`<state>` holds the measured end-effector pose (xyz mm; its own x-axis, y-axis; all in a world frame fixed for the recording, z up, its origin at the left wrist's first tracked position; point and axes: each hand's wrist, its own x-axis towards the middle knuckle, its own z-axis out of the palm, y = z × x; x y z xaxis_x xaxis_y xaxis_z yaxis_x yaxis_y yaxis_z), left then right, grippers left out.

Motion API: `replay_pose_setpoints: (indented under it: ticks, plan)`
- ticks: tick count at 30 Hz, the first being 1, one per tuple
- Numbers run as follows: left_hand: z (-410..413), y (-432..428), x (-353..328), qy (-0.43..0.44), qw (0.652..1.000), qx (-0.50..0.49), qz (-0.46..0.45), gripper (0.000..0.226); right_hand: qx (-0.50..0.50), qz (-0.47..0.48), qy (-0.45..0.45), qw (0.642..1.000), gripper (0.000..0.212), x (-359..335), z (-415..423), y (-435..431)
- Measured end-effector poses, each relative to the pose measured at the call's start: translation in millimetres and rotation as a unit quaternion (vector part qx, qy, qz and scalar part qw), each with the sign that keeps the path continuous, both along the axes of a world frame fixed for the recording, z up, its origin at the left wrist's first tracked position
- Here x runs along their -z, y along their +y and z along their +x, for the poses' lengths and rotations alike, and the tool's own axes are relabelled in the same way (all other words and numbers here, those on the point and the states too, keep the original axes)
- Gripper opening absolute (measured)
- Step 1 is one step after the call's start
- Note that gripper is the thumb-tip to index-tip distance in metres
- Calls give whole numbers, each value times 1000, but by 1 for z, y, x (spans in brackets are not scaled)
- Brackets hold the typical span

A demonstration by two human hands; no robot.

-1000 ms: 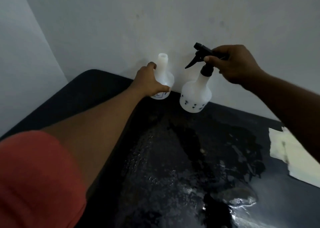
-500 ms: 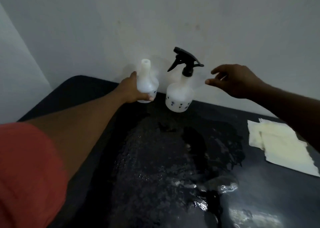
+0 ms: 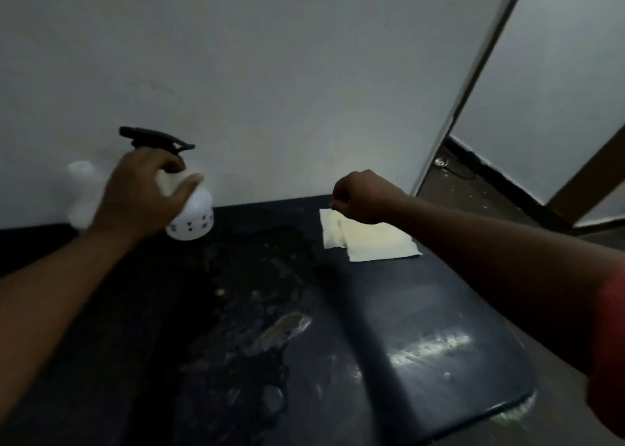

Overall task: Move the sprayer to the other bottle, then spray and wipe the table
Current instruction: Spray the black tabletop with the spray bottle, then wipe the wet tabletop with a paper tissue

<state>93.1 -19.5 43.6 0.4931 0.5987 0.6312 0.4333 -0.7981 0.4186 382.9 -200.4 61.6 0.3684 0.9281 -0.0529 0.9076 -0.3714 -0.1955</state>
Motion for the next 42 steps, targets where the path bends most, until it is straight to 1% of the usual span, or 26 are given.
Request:
replay_pose_setpoints:
  ticks: [1, 3, 6, 9, 11, 13, 16, 19, 23, 27, 30, 32, 34, 36, 37, 38, 39, 41, 42]
  plan:
    - [20, -15, -5, 4, 999, 30, 12, 29, 14, 1, -5, 1000, 19, 3, 5, -8]
    - [54, -40, -8, 2, 997, 71, 7, 24, 50, 6, -8, 999, 18, 9, 18, -23]
    - [83, -64, -4, -4, 995, 96, -9, 20, 75, -6, -13, 997, 21, 34, 29, -45]
    - [89, -73, 4, 18, 993, 112, -12, 17, 100, -16, 62, 993, 28, 75, 22, -61]
    - [83, -70, 3, 33, 993, 110, -10, 15, 128, 16, 126, 984, 33, 95, 14, -64]
    - [72, -62, 0, 43, 994, 99, -6, 14, 143, 65, 150, 976, 29, 104, 12, -65]
    - [54, -51, -9, 39, 996, 83, 4, 11, 123, 93, 96, 983, 23, 108, 10, -71]
    - [36, -48, -18, 33, 997, 62, 20, 13, 113, 105, 39, 987, 26, 103, 7, -76]
    - [7, -45, -32, 69, 995, 68, 29, 18, 142, 166, 56, 974, 27, 85, -2, -68]
    - [-28, -38, -56, 63, 996, 43, 47, 13, 152, 205, 83, 963, 23, 57, -46, -50]
    - [-54, -36, -70, 64, 997, 20, 46, 15, 125, 232, 138, 955, 23, 40, -101, -34]
    - [-77, -35, -77, 65, 997, 10, 41, 16, 85, 232, 194, 949, 24, 35, -151, -20]
    - [-104, -35, -82, 70, 997, 4, 40, 16, 24, 181, 238, 954, 34, 35, -202, -9]
    - [-134, -34, -85, 79, 996, -1, 38, 17, -43, 90, 274, 957, 47, 33, -244, -2]
    - [-150, -32, -86, 86, 996, -6, 36, 17, -64, 59, 292, 952, 49, 31, -257, 1]
    - [-167, -31, -87, 88, 995, -13, 35, 18, -73, 51, 291, 953, 48, 28, -264, 3]
    - [-182, -29, -88, 86, 996, -21, 32, 18, -73, 65, 267, 959, 46, 25, -265, 6]
    - [-212, -25, -87, 64, 997, -44, 30, 19, -62, 112, 177, 976, 43, 25, -259, 8]
    - [-220, -25, -85, 50, 997, -49, 29, 19, -59, 129, 145, 979, 40, 31, -253, 6]
